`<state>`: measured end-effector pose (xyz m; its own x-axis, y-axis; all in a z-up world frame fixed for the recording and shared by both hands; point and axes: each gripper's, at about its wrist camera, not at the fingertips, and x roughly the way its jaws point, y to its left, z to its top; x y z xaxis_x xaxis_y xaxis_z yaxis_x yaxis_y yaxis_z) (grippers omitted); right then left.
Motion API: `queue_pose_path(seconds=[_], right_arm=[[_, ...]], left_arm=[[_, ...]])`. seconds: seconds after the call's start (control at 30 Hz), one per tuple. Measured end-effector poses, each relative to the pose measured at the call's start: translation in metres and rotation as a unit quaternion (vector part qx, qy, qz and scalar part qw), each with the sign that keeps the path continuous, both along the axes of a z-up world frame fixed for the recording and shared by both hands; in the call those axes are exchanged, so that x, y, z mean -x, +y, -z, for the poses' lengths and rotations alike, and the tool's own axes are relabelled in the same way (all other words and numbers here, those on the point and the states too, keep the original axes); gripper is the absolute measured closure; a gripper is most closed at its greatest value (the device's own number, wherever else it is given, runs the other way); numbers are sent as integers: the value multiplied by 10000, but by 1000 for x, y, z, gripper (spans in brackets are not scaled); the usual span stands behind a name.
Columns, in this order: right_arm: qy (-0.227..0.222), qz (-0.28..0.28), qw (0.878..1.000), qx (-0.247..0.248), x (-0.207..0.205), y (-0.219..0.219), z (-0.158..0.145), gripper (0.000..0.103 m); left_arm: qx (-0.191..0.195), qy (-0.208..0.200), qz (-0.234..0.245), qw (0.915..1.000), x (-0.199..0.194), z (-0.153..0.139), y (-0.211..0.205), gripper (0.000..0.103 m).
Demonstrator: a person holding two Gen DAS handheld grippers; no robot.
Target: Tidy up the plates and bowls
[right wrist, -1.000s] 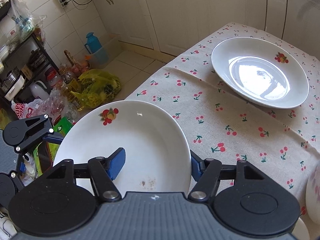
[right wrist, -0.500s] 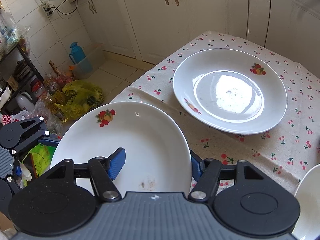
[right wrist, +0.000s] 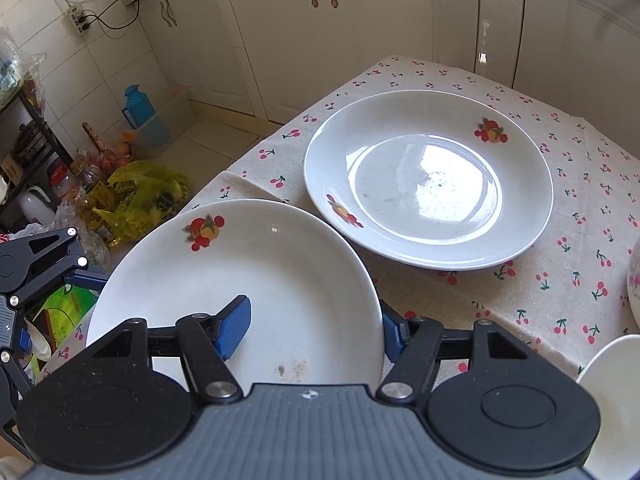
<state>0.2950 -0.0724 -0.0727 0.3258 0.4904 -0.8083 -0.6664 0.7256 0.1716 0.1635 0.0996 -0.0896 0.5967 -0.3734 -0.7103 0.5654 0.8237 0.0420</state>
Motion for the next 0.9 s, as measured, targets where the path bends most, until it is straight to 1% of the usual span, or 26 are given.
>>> queue_pose_path(seconds=[0.17, 0.33, 0.57, 0.73, 0.8, 0.9], right_arm=[[-16, 8, 10000, -7, 1, -1, 0, 31], [-74, -33, 9999, 91, 5, -2, -1, 31], [-91, -93, 9997, 188, 5, 0, -1, 31], [-158, -191, 9994, 242, 10, 5, -4, 22], [-270, -224, 9991, 241, 15, 5, -9, 11], [-463, -251, 9984, 202, 25, 2, -20, 4]], left_arm=[[18, 23, -24, 10000, -2, 1, -1, 7], [60, 43, -12, 10000, -5, 2, -2, 7], [189, 196, -44, 9996, -10, 4, -1, 7], [109, 85, -68, 9999, -7, 4, 0, 7], [76, 36, -98, 9999, -4, 3, 0, 7], [28, -21, -178, 9998, 2, 1, 2, 7]])
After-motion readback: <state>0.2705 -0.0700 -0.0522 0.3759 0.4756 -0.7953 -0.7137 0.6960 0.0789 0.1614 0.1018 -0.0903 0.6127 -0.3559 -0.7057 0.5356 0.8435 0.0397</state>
